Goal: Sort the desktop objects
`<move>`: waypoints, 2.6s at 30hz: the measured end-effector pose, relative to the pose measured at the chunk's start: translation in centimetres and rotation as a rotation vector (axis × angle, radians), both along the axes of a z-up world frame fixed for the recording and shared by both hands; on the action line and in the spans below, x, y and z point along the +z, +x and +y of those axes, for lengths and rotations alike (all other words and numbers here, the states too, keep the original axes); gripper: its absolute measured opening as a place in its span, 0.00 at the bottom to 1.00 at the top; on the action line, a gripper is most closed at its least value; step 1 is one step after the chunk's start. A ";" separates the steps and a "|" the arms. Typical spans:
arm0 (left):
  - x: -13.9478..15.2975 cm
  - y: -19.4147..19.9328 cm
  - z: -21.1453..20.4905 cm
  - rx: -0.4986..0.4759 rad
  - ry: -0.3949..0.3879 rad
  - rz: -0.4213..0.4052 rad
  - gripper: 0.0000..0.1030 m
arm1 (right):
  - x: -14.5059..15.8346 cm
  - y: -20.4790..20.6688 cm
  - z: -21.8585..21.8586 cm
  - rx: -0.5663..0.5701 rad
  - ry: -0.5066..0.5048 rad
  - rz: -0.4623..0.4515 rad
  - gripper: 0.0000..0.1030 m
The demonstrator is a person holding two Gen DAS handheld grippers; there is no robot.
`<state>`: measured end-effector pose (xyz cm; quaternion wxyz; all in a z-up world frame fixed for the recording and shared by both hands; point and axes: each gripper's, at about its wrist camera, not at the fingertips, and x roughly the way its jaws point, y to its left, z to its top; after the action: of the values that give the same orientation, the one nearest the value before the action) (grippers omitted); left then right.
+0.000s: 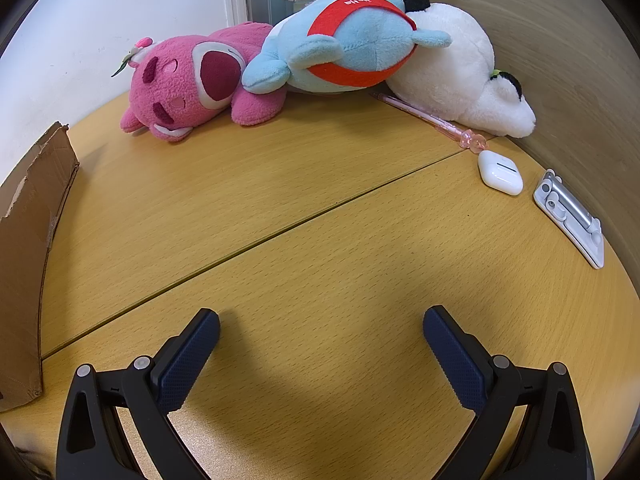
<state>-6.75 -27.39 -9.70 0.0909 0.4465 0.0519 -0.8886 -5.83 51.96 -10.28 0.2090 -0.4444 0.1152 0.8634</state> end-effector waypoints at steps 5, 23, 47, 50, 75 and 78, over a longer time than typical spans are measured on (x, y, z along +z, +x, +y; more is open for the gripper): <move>0.0 0.0 0.0 -0.001 0.000 0.000 1.00 | 0.0 0.0 0.0 0.000 0.000 0.000 1.00; 0.0 0.0 0.0 -0.003 -0.001 0.000 1.00 | 0.0 0.0 0.0 0.001 0.000 0.000 1.00; 16.2 23.5 11.6 -0.184 -0.115 0.393 1.00 | 1.2 1.5 -2.6 0.169 -0.021 -0.046 1.00; 15.6 23.7 13.9 -0.266 -0.009 0.328 1.00 | 5.0 5.6 -6.0 0.259 0.031 0.077 1.00; 5.1 19.7 18.6 -0.419 0.430 0.015 0.99 | 7.5 25.3 -39.7 1.255 -0.333 -0.017 0.89; 4.4 19.4 18.0 -0.428 0.491 -0.010 0.99 | 6.1 24.8 -40.6 1.294 -0.439 -0.063 0.81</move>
<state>12.65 -9.36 -5.29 -0.2084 0.4601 0.1692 -0.8463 18.96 11.33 -4.20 -0.4408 -0.4809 -0.0072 0.7579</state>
